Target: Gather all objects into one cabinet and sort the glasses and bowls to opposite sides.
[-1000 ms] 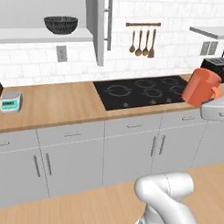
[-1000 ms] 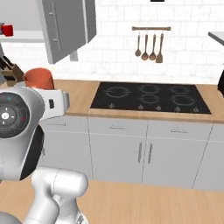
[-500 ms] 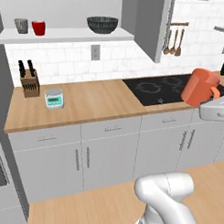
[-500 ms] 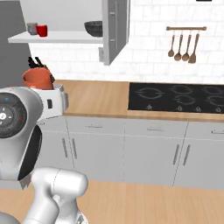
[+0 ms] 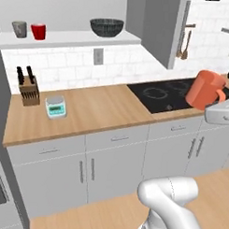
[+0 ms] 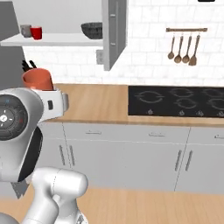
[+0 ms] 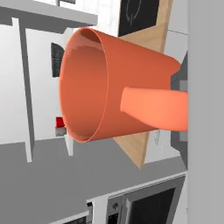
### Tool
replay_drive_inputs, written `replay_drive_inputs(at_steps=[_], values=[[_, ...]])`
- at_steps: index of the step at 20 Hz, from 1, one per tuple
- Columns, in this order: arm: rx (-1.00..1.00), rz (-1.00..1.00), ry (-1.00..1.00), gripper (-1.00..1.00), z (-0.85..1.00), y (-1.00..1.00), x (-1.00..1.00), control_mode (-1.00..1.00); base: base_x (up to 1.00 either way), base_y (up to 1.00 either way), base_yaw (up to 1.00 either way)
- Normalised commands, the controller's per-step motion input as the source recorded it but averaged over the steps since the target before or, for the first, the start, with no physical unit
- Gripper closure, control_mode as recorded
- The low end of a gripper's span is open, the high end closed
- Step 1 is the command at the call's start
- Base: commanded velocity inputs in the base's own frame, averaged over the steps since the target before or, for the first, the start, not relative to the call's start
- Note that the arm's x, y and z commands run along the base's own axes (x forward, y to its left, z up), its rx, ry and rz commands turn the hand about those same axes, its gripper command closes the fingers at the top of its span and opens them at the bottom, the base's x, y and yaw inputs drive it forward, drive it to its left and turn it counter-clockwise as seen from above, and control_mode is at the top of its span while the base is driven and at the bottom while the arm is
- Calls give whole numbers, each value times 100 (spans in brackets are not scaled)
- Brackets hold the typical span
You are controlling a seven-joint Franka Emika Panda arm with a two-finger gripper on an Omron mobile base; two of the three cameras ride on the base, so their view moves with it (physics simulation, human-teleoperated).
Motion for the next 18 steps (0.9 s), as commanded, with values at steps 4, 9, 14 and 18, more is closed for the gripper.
replay_drive_inputs(at_steps=[4, 9, 14, 18], values=[[0, 0, 0, 100, 0, 0, 0, 100, 8, 95, 0], [0, 0, 0, 100, 0, 0, 0, 100, 16, 59, 0], [0, 0, 0, 100, 0, 0, 0, 100, 53, -10, 0], [0, 0, 0, 100, 0, 0, 0, 100, 28, 29, 0]])
